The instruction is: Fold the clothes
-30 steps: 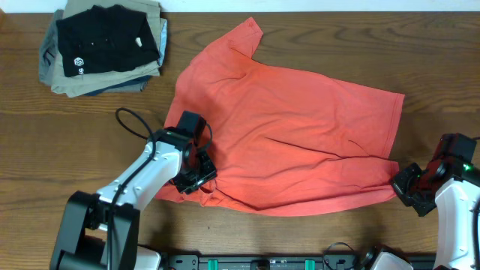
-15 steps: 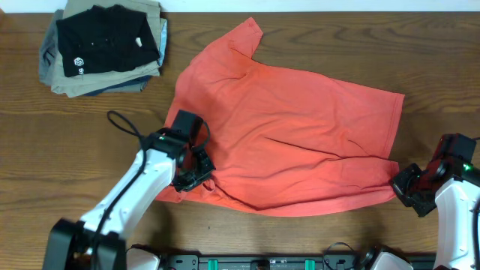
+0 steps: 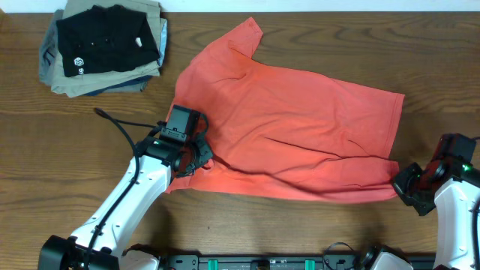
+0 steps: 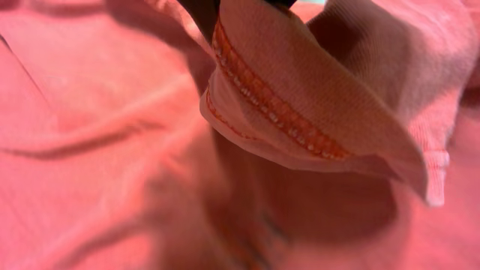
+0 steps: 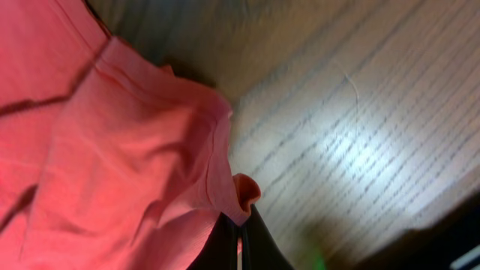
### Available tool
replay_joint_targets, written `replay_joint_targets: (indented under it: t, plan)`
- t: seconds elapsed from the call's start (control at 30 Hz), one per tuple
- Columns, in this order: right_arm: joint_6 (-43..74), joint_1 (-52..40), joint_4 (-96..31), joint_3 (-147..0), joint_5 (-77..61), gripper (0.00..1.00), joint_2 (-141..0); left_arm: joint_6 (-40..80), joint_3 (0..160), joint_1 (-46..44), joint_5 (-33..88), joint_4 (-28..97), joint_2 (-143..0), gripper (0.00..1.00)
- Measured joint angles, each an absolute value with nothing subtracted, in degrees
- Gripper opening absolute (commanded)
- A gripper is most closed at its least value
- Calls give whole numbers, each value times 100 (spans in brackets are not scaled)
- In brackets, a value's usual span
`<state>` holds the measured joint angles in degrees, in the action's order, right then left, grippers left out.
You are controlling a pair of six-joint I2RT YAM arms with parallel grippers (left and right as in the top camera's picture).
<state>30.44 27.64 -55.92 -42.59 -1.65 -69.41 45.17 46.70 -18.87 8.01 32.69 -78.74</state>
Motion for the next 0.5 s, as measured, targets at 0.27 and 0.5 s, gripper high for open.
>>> replay_joint_targets:
  t: [0.27, 0.5]
  plan:
    - [3242, 2764, -5441, -4257, -148, 1, -6941, 4515, 4670, -1848, 211, 2580, -7874, 6]
    - [3288, 2764, -5242, -4254, -150, 1, -6941, 4515, 4670, -1774, 93, 2025, -7876, 6]
